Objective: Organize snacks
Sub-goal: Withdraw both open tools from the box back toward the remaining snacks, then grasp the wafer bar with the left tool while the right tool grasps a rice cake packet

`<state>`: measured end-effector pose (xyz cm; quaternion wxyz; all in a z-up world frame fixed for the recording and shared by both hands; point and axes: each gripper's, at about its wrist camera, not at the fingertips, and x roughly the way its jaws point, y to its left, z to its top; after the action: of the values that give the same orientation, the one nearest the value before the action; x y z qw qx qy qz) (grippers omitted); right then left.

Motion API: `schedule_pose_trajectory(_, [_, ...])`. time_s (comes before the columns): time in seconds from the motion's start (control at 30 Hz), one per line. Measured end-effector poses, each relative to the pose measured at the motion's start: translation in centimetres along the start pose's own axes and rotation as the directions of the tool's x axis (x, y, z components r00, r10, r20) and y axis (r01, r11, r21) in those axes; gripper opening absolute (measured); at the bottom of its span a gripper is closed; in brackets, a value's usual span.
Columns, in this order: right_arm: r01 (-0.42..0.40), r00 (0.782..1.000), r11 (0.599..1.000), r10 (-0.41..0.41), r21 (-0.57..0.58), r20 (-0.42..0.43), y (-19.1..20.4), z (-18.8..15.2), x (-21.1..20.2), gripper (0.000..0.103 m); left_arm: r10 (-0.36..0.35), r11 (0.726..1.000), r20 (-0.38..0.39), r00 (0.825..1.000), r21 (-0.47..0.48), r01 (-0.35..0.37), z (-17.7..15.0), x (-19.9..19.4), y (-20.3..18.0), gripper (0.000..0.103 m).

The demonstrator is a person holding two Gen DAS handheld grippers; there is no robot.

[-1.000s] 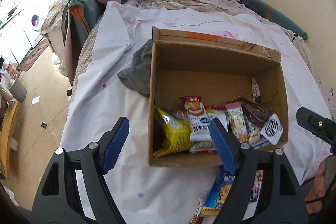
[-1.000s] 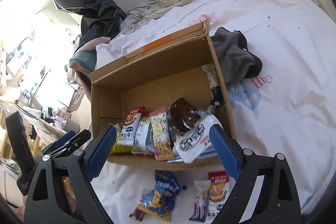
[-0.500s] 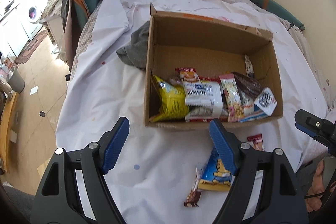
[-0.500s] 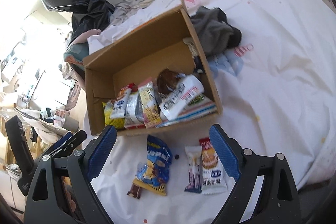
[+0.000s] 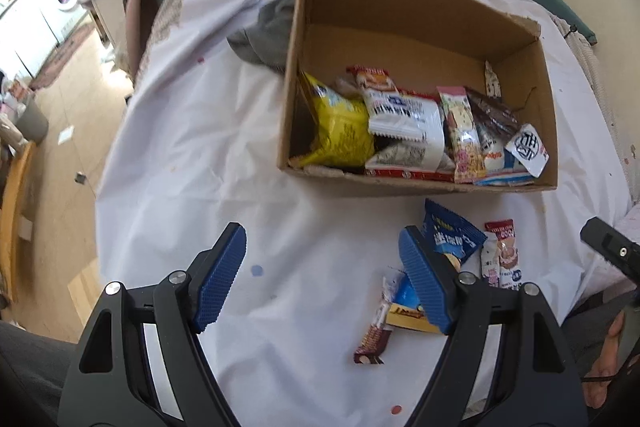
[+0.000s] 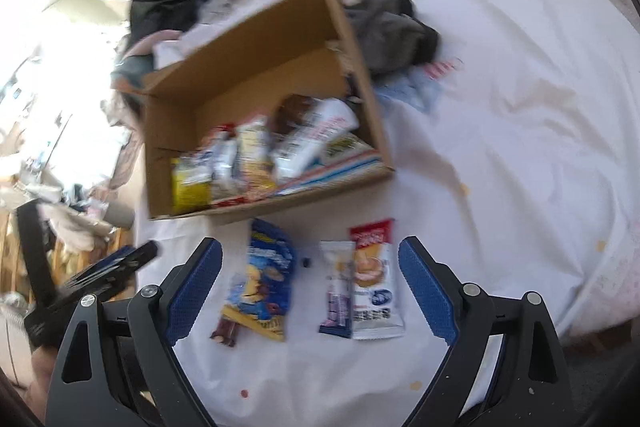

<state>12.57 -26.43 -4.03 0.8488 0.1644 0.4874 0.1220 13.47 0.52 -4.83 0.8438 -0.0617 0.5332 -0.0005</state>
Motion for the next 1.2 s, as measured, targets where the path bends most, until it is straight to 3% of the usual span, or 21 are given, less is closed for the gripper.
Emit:
schedule_pose_trajectory(0.07, [0.029, 1.000, 0.999, -0.029, -0.017, 0.010, 0.3, -0.1, 0.0, 0.091, -0.010, 1.000, -0.030, 1.000, 0.011, 0.010, -0.3, 0.7, -0.3, 0.076])
schedule_pose_trajectory(0.27, [0.006, 1.000, 0.999, -0.005, 0.045, -0.026, -0.8, 0.3, 1.0, 0.092, -0.028, 0.997, -0.144, 0.989, 0.073, 0.039, -1.7, 3.0, -2.0, 0.074])
schedule_pose_trajectory(0.33, [0.005, 0.999, 0.997, -0.002, 0.072, -0.038, -1.3, 0.3, 1.2, 0.092, -0.020, 0.992, -0.202, 0.979, 0.118, 0.045, -2.5, 3.9, -2.9, 0.066])
schedule_pose_trajectory(0.43, [-0.001, 0.999, 0.994, 0.007, 0.110, -0.054, -2.1, 0.4, 1.6, 0.092, -0.059, 0.975, -0.308, 0.950, 0.186, 0.121, -3.9, 5.1, -4.5, 0.061])
schedule_pose_trajectory(0.53, [-0.005, 0.998, 0.991, 0.014, 0.130, -0.063, -2.4, 0.5, 2.0, 0.092, -0.035, 0.961, -0.332, 0.943, 0.249, 0.123, -4.8, 5.9, -5.9, 0.055])
schedule_pose_trajectory(0.6, [0.004, 0.998, 0.992, 0.005, 0.129, -0.069, -2.4, 0.6, 2.2, 0.092, -0.015, 0.950, -0.361, 0.932, 0.285, 0.125, -5.3, 6.8, -6.6, 0.043])
schedule_pose_trajectory(0.73, [0.020, 0.995, 0.990, -0.007, 0.138, -0.096, -2.8, 0.7, 2.8, 0.092, 0.029, 0.943, -0.396, 0.918, 0.316, 0.106, -6.3, 8.1, -6.8, 0.042])
schedule_pose_trajectory(0.77, [0.021, 0.994, 0.989, -0.005, 0.148, -0.110, -3.1, 0.7, 3.0, 0.092, 0.044, 0.941, -0.388, 0.920, 0.325, 0.092, -6.4, 8.1, -6.8, 0.033])
schedule_pose_trajectory(0.8, [0.031, 0.992, 0.987, -0.011, 0.156, -0.126, -3.4, 0.6, 3.3, 0.092, 0.055, 0.939, -0.382, 0.923, 0.333, 0.082, -6.4, 8.1, -6.8, 0.012])
schedule_pose_trajectory(0.93, [0.127, 0.973, 0.979, -0.091, 0.160, -0.214, -4.4, 0.0, 4.9, 0.092, 0.038, 0.950, -0.396, 0.918, 0.299, 0.089, -6.4, 7.1, -5.6, 0.013])
schedule_pose_trajectory(1.03, [0.177, 0.954, 0.969, -0.126, 0.170, -0.270, -5.2, -0.5, 6.1, 0.085, 0.030, 0.968, -0.362, 0.932, 0.242, 0.063, -5.6, 5.7, -4.0, 0.013])
schedule_pose_trajectory(1.2, [0.220, 0.927, 0.964, -0.159, 0.150, -0.339, -5.4, -1.0, 7.9, 0.055, 0.006, 0.991, -0.292, 0.956, 0.129, 0.033, -4.5, 3.7, -2.1, 0.013])
